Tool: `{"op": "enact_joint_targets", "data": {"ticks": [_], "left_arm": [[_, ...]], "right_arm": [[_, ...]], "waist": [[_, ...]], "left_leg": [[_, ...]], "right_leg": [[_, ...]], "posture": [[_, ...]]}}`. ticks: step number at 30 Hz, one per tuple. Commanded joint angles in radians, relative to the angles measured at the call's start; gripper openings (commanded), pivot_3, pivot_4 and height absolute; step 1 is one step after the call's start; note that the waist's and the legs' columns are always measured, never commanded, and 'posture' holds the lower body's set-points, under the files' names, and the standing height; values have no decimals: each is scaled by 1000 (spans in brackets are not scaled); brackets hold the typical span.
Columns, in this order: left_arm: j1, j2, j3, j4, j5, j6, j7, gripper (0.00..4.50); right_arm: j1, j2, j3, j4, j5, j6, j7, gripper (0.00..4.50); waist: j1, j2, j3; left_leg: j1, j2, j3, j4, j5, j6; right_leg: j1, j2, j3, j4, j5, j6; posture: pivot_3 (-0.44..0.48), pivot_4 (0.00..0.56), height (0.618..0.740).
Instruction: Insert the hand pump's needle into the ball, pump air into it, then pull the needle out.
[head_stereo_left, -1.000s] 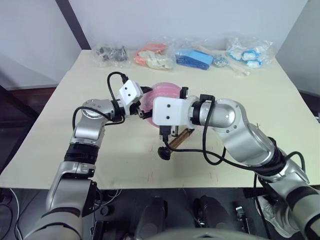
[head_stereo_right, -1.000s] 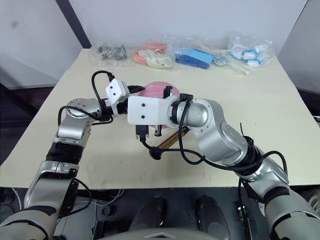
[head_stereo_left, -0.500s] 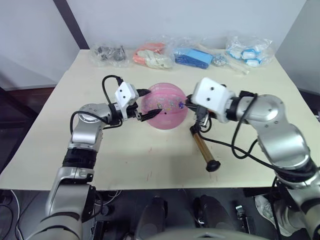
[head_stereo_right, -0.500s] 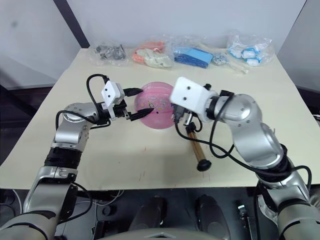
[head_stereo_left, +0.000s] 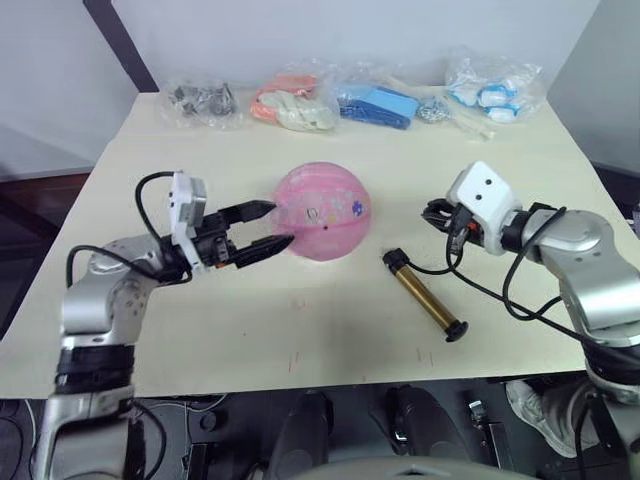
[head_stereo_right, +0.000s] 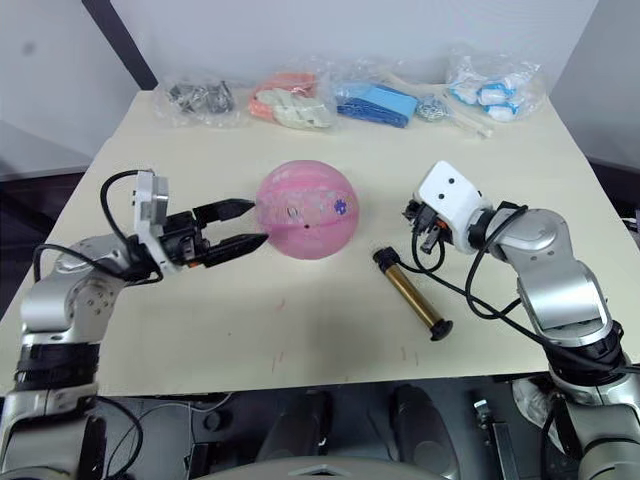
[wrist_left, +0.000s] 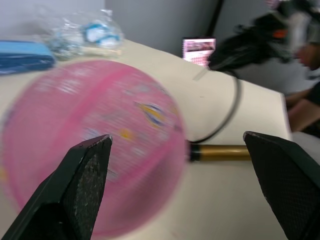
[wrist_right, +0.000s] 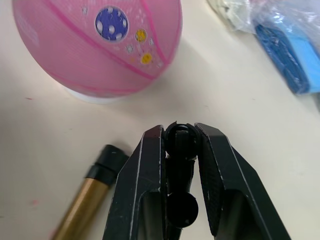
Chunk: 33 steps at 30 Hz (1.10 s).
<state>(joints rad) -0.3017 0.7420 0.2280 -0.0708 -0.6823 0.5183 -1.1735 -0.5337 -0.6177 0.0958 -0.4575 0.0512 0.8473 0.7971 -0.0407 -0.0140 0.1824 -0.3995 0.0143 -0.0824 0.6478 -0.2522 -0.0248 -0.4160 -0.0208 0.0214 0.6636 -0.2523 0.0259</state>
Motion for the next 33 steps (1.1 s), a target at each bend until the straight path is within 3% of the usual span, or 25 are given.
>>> {"op": "enact_joint_targets", "data": {"ticks": [1, 8, 15, 24, 33], "left_arm": [[73, 33, 76, -119, -76, 32, -11, 4500], [267, 31, 131, -270, -137, 52, 8, 4500], [365, -13, 120, -269, -111, -5, 13, 4500], [400, -29, 114, -245, -96, -64, -17, 4500], [410, -38, 89, -246, -81, -102, -34, 4500]], "right_arm": [[-8, -21, -53, 44, 23, -55, -15, 353], [13, -32, -91, 159, 54, -102, -40, 353], [-6, -7, -132, 302, 79, -128, -95, 353], [-91, 1, -144, 342, 130, -170, -102, 353], [-21, -1, -148, 351, 158, -147, -117, 353]], "waist": [[1, 0, 0], [2, 0, 0], [3, 0, 0], [3, 0, 0], [5, 0, 0]], "left_leg": [[0, 0, 0, 0, 0, 0], [0, 0, 1, 0, 0, 0], [2, 0, 2, 0, 0, 0], [2, 2, 3, 1, 0, 0], [2, 2, 4, 1, 0, 0]], "right_leg": [[0, 0, 0, 0, 0, 0], [0, 0, 0, 0, 0, 0], [1, 0, 2, 0, 0, 0], [1, 2, 3, 1, 1, 0], [1, 2, 4, 1, 1, 0]], "posture": [[0, 150, 740], [0, 150, 740], [0, 150, 740], [0, 150, 740], [0, 150, 740]]}}
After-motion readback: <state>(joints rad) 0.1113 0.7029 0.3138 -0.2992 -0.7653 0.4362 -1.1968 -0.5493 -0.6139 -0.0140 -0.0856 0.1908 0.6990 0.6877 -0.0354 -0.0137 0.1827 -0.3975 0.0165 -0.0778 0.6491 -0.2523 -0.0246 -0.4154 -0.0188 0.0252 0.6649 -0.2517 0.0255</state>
